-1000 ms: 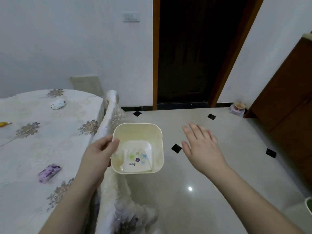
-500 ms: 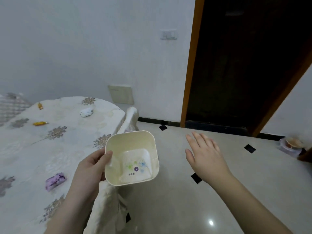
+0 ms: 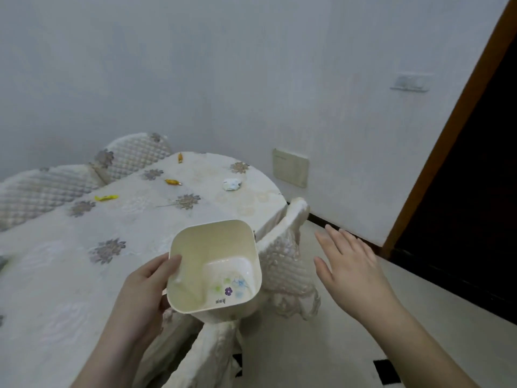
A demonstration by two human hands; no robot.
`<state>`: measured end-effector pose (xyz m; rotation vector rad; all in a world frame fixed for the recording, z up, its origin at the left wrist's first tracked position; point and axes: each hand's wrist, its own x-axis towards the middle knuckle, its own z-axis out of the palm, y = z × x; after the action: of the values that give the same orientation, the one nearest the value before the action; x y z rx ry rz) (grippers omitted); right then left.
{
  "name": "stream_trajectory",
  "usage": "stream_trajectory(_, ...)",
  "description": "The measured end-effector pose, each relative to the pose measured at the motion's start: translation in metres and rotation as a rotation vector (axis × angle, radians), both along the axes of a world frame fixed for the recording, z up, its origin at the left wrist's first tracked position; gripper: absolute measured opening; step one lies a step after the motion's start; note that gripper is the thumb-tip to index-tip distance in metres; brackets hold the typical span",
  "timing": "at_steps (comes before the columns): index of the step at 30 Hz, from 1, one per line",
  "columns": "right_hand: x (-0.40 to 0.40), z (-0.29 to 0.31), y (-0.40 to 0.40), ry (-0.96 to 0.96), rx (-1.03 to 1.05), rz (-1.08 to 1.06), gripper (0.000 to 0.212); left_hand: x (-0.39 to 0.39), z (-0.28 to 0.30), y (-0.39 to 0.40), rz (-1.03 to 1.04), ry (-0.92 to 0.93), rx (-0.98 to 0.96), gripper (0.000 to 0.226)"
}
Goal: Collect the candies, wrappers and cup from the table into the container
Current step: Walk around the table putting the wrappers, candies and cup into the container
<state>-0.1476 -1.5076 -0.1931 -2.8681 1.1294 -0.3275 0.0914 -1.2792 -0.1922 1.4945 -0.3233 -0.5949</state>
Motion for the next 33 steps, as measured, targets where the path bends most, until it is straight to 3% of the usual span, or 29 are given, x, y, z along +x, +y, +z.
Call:
stream_trajectory(15,0.193,0.017,0.012,0.012,-0.017,0.361,0.055,0.096,-0.003,0.053,0.343,0.132,-0.062,0.017)
stream_trajectory(33,0.354,-0.061,0.037,0.16,0.09,0.818,0.059,0.126,-0.036,0.101,0.792,0.192,-0.035,0.025)
